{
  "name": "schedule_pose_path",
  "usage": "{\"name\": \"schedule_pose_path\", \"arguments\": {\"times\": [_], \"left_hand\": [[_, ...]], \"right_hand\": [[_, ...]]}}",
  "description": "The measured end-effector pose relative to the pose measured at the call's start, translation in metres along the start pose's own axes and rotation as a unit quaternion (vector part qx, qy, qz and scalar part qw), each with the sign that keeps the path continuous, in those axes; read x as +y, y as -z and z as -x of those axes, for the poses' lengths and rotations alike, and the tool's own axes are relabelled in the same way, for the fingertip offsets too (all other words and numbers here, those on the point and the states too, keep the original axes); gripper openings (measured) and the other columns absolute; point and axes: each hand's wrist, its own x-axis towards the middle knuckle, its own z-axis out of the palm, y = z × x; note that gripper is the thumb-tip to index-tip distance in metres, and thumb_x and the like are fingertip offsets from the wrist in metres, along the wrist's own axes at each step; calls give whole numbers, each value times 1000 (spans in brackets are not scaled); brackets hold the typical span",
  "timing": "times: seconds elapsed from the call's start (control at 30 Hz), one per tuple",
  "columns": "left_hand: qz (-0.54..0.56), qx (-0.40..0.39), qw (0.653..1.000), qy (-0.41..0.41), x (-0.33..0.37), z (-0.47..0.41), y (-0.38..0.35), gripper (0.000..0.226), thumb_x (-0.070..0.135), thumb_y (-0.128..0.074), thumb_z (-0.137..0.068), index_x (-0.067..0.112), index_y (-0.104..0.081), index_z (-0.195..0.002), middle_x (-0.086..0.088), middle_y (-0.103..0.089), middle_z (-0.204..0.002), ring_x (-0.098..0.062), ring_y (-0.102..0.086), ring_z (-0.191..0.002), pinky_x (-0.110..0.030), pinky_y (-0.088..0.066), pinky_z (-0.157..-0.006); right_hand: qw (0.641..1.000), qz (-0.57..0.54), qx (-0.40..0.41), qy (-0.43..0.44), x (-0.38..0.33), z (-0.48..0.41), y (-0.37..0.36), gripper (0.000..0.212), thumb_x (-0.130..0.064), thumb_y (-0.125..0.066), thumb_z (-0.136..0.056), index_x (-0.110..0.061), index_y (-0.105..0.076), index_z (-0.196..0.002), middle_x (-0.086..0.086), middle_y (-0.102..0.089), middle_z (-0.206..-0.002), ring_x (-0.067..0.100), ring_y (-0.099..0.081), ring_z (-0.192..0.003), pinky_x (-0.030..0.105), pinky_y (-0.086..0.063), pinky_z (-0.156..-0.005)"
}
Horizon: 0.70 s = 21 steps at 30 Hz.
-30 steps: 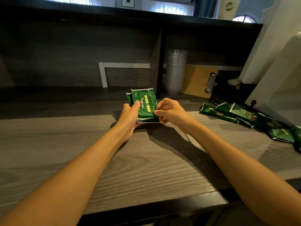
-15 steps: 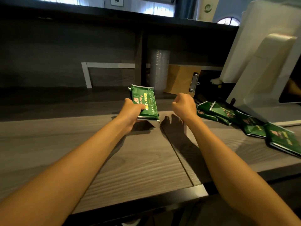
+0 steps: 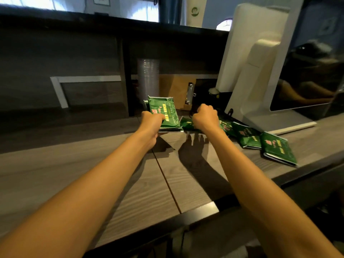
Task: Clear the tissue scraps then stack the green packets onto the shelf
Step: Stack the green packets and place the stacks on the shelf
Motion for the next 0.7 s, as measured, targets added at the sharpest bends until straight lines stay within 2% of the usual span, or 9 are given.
{"name": "schedule_pose_path", "arguments": {"times": [0.07,0.13,0.2,0.3,0.37,0.47,0.7], "left_hand": [[1,-3,1000,10,-5,-3,-7,40,-3,-46,-91,1,-38,-130,-15,-56,-123,-26,-59,-106,-45,-50,-92],[-8,-12,1000,24,-12,-2,-16,41,-3,-47,-91,1,-38,-130,-14,-56,-121,-27,-58,-108,-45,-49,-94],[-17,-29,999,37,-17,1,-27,42,-2,-48,-90,2,-39,-131,-14,-56,-123,-28,-56,-111,-48,-46,-98],[-24,-47,997,47,-22,7,-43,45,0,-49,-90,2,-38,-133,-15,-54,-127,-30,-54,-115,-50,-44,-99],[-25,-56,997,48,-25,12,-51,43,0,-49,-90,2,-40,-132,-16,-55,-125,-29,-56,-112,-49,-46,-97],[-24,-59,997,49,-30,16,-56,41,-1,-48,-90,1,-40,-131,-16,-56,-123,-29,-58,-107,-48,-48,-94],[-33,10,999,32,-30,12,-29,54,1,-49,-88,4,-29,-138,-17,-52,-127,-32,-55,-113,-52,-46,-96]], "right_hand": [[999,33,35,-11,30,2,15,31,-11,-46,-92,-1,-51,-121,20,-49,-128,40,-43,-119,46,-39,-98],[994,92,49,-27,58,8,29,30,-13,-45,-92,-3,-53,-119,19,-50,-129,39,-41,-122,49,-32,-106],[988,148,16,-43,82,17,40,37,-25,-43,-96,-6,-49,-128,18,-42,-139,39,-27,-134,55,-14,-113],[968,212,-84,-108,107,27,50,59,-49,-31,-98,-16,-26,-146,10,-14,-157,44,2,-142,63,4,-110],[957,210,-135,-147,117,34,52,67,-58,-25,-96,-22,-14,-151,6,0,-159,46,10,-141,66,5,-108],[958,176,-169,-153,121,43,48,70,-61,-22,-94,-23,-7,-152,4,3,-159,45,7,-142,66,0,-109],[971,151,-184,-41,81,54,24,58,-53,-23,-98,-31,-10,-151,1,-8,-159,40,-4,-143,60,-6,-112]]}}
